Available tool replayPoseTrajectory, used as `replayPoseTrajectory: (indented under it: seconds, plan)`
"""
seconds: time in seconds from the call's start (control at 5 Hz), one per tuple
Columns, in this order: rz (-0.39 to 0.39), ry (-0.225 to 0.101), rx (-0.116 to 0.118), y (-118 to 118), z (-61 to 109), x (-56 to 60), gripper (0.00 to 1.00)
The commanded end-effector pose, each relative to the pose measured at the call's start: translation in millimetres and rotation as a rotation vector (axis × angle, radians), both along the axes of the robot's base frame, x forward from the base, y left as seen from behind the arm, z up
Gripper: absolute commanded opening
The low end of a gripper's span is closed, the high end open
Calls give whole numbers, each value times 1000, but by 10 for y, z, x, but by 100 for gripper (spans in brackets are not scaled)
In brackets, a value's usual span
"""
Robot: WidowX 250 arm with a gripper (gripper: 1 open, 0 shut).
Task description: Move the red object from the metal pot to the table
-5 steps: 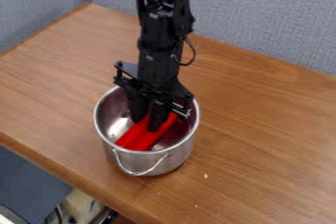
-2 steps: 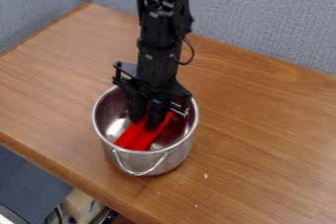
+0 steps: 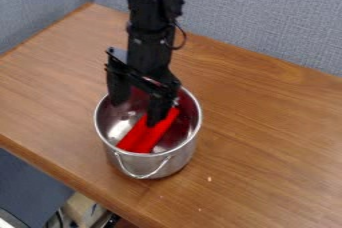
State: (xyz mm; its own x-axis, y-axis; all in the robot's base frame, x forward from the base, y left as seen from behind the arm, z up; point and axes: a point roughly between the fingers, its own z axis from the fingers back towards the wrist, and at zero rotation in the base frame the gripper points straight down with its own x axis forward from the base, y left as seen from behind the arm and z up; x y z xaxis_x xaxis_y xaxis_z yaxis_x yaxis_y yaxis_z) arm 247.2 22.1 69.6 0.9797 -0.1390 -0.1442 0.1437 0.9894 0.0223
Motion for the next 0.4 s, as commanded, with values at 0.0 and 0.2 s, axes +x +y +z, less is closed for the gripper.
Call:
replayPoseTrajectory:
  seconds: [0.0, 0.2]
  plan:
    - [-32, -74, 7, 118, 254, 55, 100]
    - [-76, -81, 7, 178, 345, 24, 100]
